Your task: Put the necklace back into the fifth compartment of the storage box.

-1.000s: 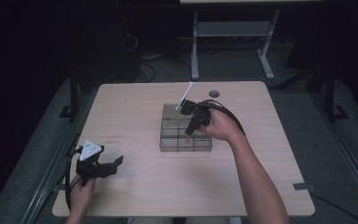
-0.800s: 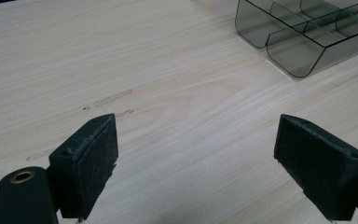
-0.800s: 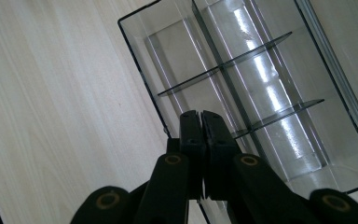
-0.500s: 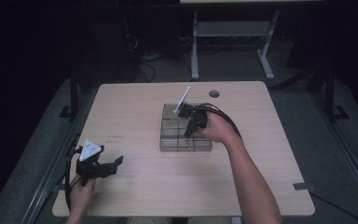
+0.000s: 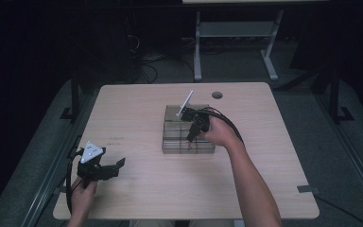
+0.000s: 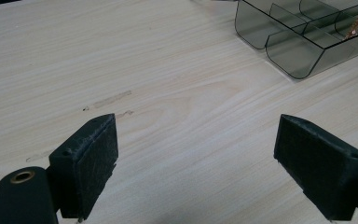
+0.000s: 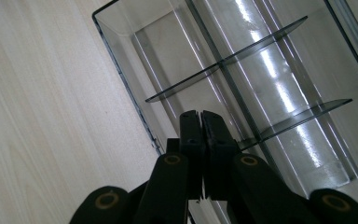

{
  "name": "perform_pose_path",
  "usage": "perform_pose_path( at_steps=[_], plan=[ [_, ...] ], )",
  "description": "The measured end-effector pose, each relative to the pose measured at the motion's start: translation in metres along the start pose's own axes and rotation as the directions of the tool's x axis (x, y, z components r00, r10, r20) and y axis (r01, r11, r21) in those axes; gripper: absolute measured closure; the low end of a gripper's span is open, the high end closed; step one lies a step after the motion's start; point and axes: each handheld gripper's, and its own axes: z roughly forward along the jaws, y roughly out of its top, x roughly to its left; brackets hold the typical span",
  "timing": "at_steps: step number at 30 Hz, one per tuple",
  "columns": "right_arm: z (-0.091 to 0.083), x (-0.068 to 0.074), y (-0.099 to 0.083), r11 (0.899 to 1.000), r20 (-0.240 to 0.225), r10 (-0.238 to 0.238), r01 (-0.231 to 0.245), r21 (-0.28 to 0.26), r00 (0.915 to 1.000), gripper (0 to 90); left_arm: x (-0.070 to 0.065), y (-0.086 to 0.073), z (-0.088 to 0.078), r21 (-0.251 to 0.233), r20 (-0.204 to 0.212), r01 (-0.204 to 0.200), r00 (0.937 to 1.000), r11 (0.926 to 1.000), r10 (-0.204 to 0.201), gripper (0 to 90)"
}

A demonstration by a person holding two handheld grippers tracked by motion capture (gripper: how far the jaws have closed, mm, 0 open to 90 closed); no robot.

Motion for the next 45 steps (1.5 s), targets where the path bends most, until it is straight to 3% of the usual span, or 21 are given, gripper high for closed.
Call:
perform_pose_path(
  at_steps=[11, 26, 36, 45],
  plan=[
    [0.01, -0.004, 0.002, 1.0, -0.007, 0.024, -0.024, 0.012, 0.9997, 87.6, 0.0, 0.0, 0.0, -0.001, 0.003, 0.003, 1.0, 1.0, -0.003, 13.1],
    [0.02, -0.004, 0.006, 0.999, -0.007, 0.02, -0.02, 0.035, 0.9998, 87.3, 0.0, 0.0, 0.0, 0.0, 0.005, 0.005, 1.0, 1.0, -0.005, 13.1],
    [0.02, -0.01, 0.005, 0.999, -0.021, 0.044, -0.044, 0.024, 0.9988, 82.2, 0.0, 0.001, 0.001, -0.005, -0.002, 0.008, 1.0, 1.0, -0.008, 13.1],
    [0.015, -0.01, 0.002, 0.999, -0.029, 0.034, -0.034, 0.011, 0.999, 79.3, 0.001, 0.001, 0.001, -0.001, -0.004, 0.012, 0.9999, 0.9999, -0.012, 13.1]
  ],
)
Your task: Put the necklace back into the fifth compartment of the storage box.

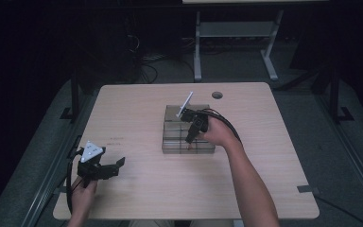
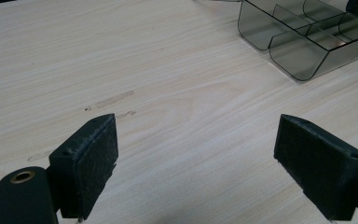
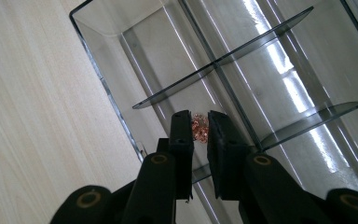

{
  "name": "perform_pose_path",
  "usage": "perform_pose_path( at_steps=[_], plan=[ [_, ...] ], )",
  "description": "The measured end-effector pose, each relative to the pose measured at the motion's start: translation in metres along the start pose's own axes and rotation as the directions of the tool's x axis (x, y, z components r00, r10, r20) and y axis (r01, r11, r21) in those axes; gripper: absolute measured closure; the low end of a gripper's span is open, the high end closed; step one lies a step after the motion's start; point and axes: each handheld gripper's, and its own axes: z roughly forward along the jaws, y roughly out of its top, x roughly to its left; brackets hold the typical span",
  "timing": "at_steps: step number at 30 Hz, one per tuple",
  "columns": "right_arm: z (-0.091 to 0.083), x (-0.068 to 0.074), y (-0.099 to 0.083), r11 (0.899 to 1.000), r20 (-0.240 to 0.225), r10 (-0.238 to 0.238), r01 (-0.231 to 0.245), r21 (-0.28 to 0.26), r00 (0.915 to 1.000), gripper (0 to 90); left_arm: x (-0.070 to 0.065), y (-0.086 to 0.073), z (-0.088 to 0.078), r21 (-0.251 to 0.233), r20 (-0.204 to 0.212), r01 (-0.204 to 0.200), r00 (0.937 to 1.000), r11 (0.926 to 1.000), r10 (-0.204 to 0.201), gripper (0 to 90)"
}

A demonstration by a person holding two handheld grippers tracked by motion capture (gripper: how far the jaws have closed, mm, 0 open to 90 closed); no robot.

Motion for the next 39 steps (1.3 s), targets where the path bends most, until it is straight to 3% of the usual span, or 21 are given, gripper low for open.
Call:
perform_pose_path(
  at_steps=[10, 39],
  plan=[
    [-0.013, 0.003, -0.005, 0.999, -0.032, -0.01, 0.009, -0.033, 0.9994, 71.6, 0.001, 0.0, 0.0, 0.002, 0.001, -0.004, 1.0, 1.0, 0.004, 13.1],
    [-0.035, 0.007, -0.021, 0.998, -0.029, -0.012, 0.01, -0.064, 0.9995, 60.1, 0.001, -0.001, -0.001, -0.002, -0.005, -0.001, 1.0, 1.0, 0.001, 13.1]
  ],
)
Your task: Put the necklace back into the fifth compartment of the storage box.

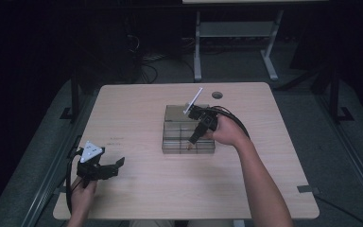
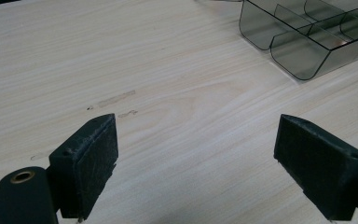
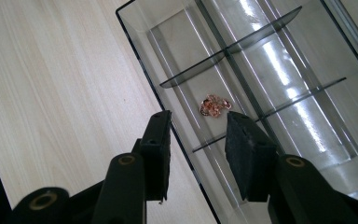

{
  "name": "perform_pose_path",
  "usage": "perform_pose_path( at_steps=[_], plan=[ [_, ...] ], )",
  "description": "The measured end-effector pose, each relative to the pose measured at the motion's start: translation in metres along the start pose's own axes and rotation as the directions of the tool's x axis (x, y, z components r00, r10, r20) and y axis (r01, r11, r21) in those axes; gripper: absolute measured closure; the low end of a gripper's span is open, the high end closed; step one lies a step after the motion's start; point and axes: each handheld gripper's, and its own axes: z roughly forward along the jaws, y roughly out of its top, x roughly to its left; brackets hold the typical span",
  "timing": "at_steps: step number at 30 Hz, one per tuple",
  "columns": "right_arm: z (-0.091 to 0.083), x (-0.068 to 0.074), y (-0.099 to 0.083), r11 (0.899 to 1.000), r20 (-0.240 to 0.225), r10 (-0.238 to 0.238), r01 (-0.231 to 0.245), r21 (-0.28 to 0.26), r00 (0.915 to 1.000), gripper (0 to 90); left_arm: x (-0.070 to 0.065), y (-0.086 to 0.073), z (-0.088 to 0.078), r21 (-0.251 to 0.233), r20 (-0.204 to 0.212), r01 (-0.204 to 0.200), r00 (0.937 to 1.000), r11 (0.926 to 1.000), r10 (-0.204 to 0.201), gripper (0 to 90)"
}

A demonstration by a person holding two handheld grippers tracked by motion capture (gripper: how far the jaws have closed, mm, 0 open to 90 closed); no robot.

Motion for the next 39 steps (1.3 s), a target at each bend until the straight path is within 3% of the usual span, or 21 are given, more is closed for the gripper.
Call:
perform_pose_path(
  at_steps=[24, 39],
  plan=[
    [-0.024, 0.001, -0.032, 0.999, -0.006, 0.021, -0.021, -0.037, 0.9998, 54.6, -0.001, 0.0, 0.0, -0.003, -0.001, -0.001, 1.0, 1.0, 0.001, 13.1],
    [-0.031, 0.002, -0.051, 0.998, 0.004, 0.026, -0.026, -0.054, 0.9997, 53.9, -0.001, 0.0, 0.0, -0.004, -0.004, -0.002, 1.0, 1.0, 0.002, 13.1]
  ],
)
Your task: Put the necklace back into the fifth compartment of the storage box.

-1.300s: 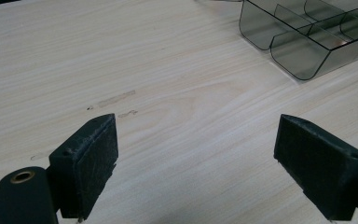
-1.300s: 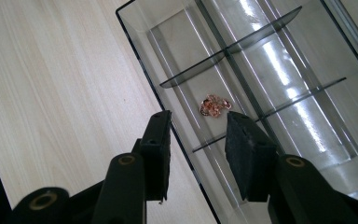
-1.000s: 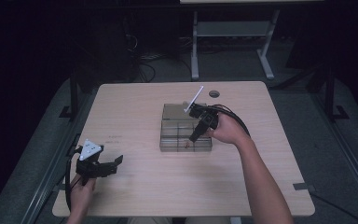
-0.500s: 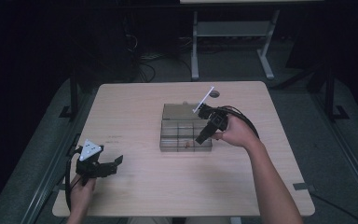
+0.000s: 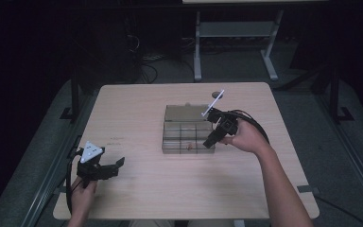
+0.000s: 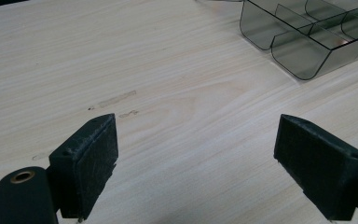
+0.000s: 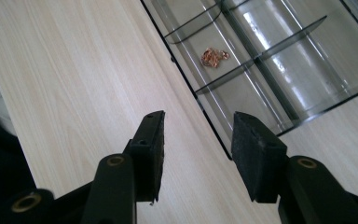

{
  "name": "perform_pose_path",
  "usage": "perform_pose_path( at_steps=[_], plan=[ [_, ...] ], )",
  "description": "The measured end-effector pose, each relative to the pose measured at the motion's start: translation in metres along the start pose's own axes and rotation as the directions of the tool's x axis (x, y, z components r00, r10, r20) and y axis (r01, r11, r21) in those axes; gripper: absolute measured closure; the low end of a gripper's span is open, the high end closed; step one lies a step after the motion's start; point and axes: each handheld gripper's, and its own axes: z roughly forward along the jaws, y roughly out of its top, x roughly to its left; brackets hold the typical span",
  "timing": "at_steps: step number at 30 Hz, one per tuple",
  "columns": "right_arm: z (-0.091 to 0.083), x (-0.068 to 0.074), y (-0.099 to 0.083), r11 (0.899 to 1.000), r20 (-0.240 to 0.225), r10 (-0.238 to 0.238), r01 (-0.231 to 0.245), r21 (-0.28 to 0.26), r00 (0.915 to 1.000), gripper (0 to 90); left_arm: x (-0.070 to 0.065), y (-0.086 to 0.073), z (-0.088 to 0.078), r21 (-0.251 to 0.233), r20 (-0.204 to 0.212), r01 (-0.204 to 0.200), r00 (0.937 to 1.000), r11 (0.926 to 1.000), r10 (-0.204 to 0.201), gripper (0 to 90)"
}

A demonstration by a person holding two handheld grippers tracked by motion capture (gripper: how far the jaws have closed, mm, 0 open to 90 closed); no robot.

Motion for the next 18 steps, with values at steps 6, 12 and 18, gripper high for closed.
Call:
perform_pose_path(
  at_steps=[6, 12, 18],
  plan=[
    [-0.002, 0.0, -0.009, 1.0, 0.001, 0.009, -0.009, -0.003, 1.0, 53.3, 0.0, 0.0, 0.0, 0.003, -0.002, 0.0, 1.0, 1.0, 0.0, 13.1],
    [-0.005, -0.001, -0.017, 1.0, 0.009, 0.012, -0.012, -0.003, 0.9999, 53.0, 0.0, 0.0, 0.001, 0.004, -0.002, 0.002, 1.0, 1.0, -0.002, 13.1],
    [-0.008, 0.0, -0.025, 1.0, 0.013, 0.017, -0.017, -0.008, 0.9998, 52.8, 0.0, -0.001, 0.0, 0.004, -0.003, 0.003, 1.0, 1.0, -0.003, 13.1]
  ],
)
